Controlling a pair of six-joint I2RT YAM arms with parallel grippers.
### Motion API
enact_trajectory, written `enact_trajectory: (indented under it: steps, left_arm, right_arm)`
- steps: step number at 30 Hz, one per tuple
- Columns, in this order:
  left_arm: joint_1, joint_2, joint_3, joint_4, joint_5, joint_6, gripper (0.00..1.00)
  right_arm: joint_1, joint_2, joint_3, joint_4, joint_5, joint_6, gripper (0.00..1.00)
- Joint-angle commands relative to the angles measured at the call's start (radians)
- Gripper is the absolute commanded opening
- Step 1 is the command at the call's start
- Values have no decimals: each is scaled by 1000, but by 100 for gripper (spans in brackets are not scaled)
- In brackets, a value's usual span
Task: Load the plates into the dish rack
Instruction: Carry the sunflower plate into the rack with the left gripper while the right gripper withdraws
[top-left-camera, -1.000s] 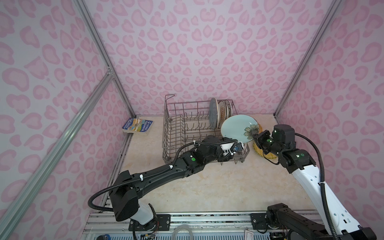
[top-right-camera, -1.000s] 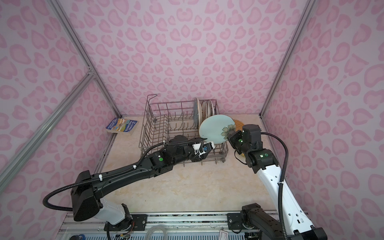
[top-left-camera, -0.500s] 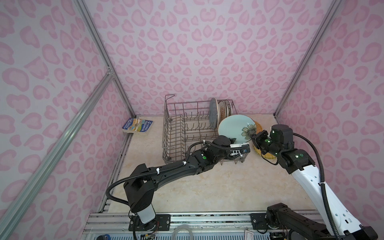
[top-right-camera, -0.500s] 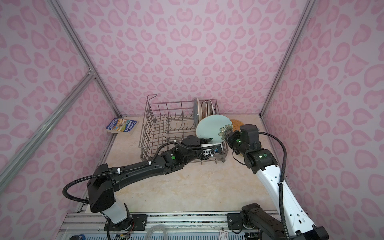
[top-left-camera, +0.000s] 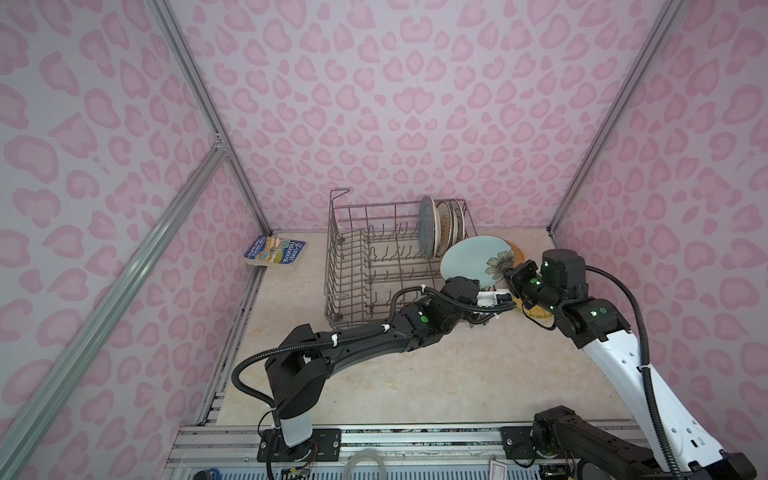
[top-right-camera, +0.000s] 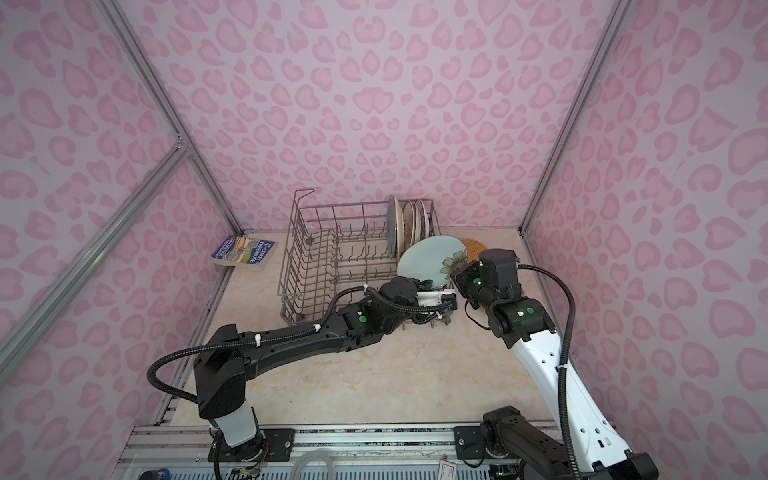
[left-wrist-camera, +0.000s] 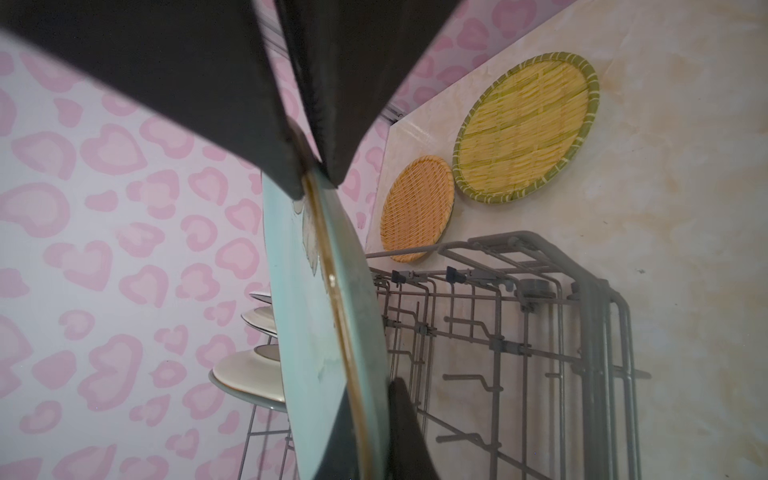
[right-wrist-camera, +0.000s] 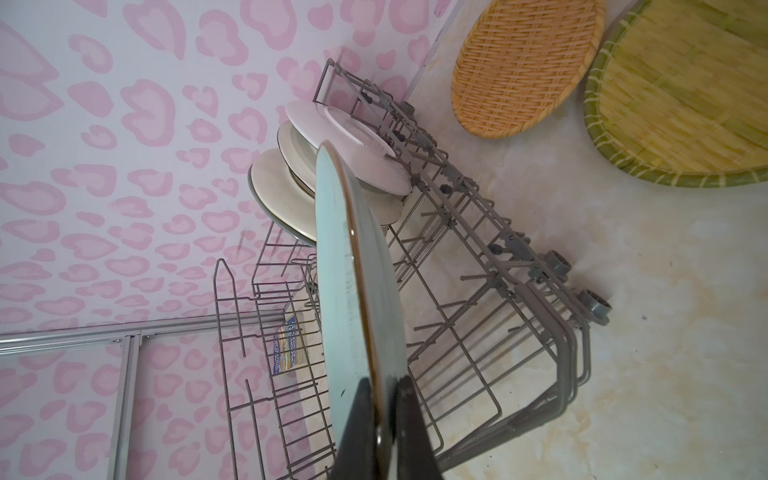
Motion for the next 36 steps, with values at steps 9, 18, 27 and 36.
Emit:
enact_trajectory:
  steps: [9, 18, 27, 36]
  left_arm:
    - [-74, -234, -136, 64, -55, -118, 4]
    - [-83, -524, -267, -9, -51, -415, 4]
    - [-69, -737, -299, -34, -95, -827, 4]
    - [182, -582, -148, -100, 76, -1164, 4]
  right_arm:
    - [0, 31, 73, 122, 13, -37, 68]
    - [-60, 41, 160, 174, -2, -207, 85]
    - [-27, -41, 40, 247, -64, -450, 97]
    - [0, -178, -151, 259, -77, -610, 97]
